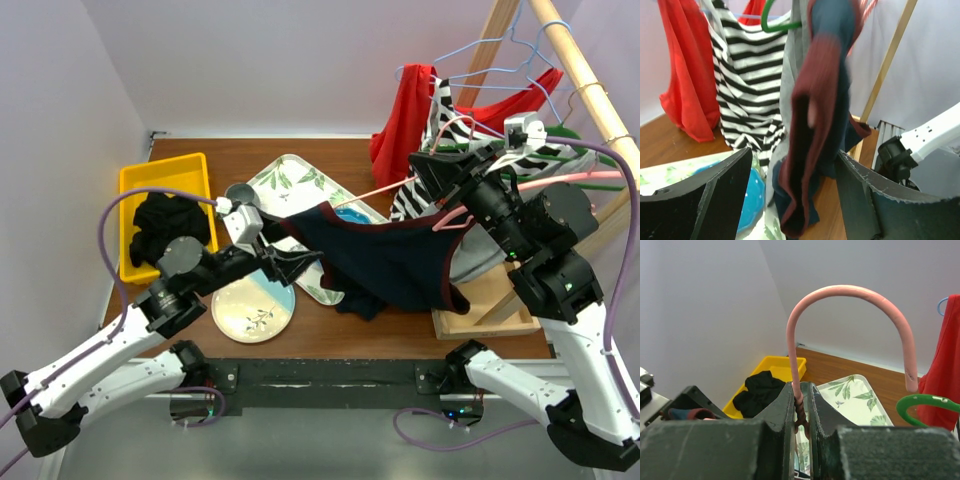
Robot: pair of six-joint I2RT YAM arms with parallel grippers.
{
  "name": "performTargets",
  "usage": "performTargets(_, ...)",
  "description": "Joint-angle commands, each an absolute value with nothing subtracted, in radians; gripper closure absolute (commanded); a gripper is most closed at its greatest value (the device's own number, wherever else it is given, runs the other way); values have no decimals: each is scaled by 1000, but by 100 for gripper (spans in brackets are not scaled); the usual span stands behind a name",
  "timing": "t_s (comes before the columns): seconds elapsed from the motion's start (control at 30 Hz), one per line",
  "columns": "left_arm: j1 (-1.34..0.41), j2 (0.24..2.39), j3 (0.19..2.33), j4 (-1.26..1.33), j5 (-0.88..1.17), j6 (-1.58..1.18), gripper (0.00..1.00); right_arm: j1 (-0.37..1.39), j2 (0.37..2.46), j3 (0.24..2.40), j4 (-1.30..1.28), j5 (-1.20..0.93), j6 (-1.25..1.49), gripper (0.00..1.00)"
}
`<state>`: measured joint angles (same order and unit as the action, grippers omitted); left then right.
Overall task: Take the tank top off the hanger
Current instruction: Place the tank top in the bin.
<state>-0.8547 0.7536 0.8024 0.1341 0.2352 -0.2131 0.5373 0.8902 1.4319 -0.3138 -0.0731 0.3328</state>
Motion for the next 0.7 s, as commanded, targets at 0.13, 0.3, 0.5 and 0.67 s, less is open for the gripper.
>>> performTargets(0.13,-854,776,738,351,284,-264,51,540,871,1447,-218,-69,371,100)
performTargets(0.3,-853,784,738,379,287,-273,84,538,862,1422,-221,-63,365,100)
performTargets(0.5,-853,739,771,278,151,-241,100,540,859,1420,-253,-38,348,100)
performTargets(0.67,-851,666,805,134,-26,-199,100,540,854,1447,-294,-3,312,100)
